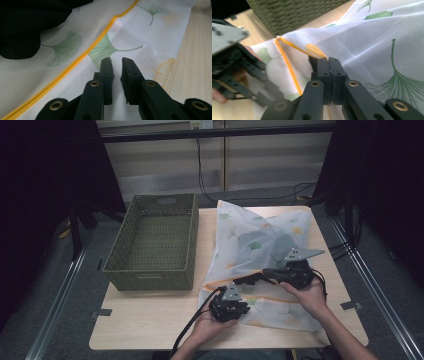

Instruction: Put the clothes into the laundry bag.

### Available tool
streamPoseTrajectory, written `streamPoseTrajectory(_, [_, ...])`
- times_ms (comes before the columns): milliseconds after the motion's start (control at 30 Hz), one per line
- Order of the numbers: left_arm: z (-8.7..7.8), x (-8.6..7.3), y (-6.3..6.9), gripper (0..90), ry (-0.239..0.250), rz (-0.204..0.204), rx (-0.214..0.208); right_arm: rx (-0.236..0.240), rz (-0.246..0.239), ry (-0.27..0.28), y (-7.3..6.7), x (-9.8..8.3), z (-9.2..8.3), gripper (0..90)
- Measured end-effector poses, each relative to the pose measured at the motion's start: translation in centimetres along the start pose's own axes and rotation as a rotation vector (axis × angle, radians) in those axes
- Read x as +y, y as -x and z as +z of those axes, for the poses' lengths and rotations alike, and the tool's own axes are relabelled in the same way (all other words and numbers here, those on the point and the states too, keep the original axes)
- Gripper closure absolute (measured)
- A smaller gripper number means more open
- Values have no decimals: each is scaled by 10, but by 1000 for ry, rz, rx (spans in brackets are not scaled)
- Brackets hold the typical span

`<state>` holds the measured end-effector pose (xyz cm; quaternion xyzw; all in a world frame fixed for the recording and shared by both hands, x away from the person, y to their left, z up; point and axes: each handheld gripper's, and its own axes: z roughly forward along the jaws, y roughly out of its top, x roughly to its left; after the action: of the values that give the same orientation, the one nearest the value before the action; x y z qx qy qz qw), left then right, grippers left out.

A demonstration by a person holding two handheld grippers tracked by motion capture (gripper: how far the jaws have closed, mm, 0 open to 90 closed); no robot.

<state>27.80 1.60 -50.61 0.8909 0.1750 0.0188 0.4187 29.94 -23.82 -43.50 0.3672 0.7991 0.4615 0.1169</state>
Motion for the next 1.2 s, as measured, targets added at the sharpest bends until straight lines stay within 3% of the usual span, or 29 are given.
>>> streamPoseTrajectory(267, [1, 0, 1, 791, 7, 2, 5, 35, 10, 26, -12, -4, -16, 893])
streamPoseTrajectory(533, [1, 0, 2, 791, 11, -2, 14, 54, 27, -55, -15, -26, -8, 865])
streamPoseTrajectory(900, [8, 5, 7, 789, 9, 6, 7, 15, 14, -116, -10, -35, 3, 818])
streamPoseTrajectory(1033, [14, 11, 6, 787, 10, -15, -8, -12, 23, -124, -3, -37, 4, 794])
streamPoseTrajectory(1100, [17, 14, 6, 734, 1, -34, -27, -24, 30, -127, -1, -39, 5, 783])
streamPoseTrajectory(1200, [20, 20, 8, 697, -26, 14, -23, -35, 33, -119, 0, -39, 4, 761])
